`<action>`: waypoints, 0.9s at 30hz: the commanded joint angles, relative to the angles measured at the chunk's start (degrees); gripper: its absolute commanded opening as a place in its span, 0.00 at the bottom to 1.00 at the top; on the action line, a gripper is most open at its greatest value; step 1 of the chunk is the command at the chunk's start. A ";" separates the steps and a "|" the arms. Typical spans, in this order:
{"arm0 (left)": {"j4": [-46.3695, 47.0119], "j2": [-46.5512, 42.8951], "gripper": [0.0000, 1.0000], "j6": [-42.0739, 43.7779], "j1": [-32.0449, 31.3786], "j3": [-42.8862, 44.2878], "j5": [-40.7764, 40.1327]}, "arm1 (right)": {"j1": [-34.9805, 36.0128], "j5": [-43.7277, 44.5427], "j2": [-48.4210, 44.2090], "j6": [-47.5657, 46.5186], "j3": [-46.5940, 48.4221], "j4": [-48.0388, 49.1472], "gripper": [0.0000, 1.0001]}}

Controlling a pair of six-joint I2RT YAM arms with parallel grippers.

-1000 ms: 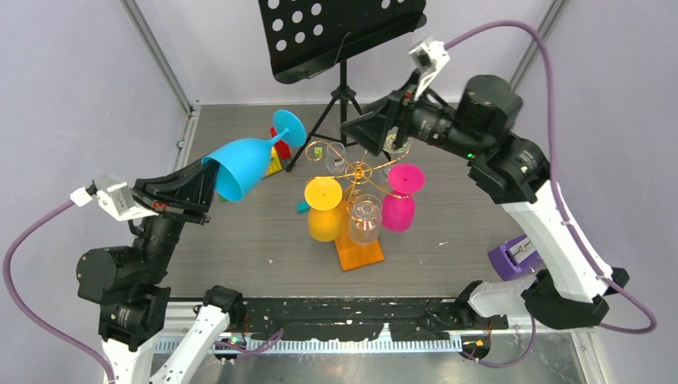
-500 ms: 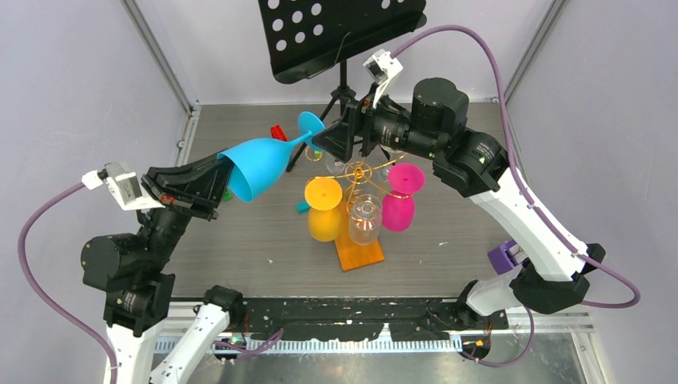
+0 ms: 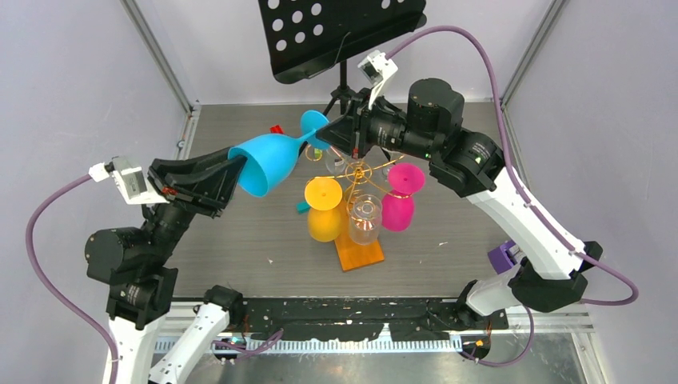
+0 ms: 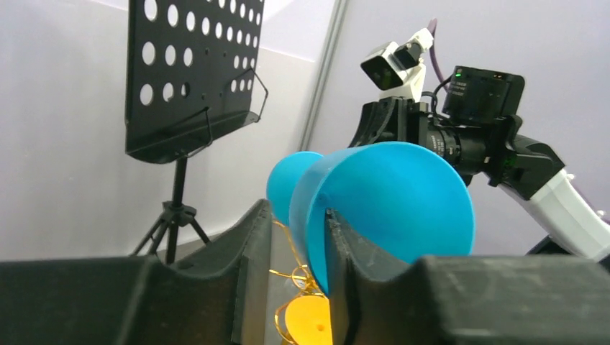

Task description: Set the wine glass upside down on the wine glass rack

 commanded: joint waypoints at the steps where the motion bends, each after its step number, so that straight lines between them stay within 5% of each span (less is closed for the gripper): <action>1: 3.88 -0.01 0.42 -0.92 -0.22 -0.20 0.19 | -0.23 6.61 -3.03 -0.30 0.65 3.63 0.05; 10: 0.77 -4.70 0.84 2.52 -0.22 -7.77 -5.55 | -3.84 26.16 -12.78 -2.64 -1.62 -0.20 0.05; 17: 11.86 -14.49 0.89 5.60 -0.22 -32.20 5.60 | -13.29 23.68 -17.97 -2.47 -4.74 -2.84 0.05; 21: 25.50 -23.29 0.94 3.87 -0.26 -49.11 4.21 | -15.26 22.22 -19.09 -3.53 -5.43 -3.48 0.05; 27: 25.05 -30.54 0.96 9.07 -0.22 -57.66 3.13 | -15.91 21.23 -19.57 -4.10 -6.41 -3.92 0.05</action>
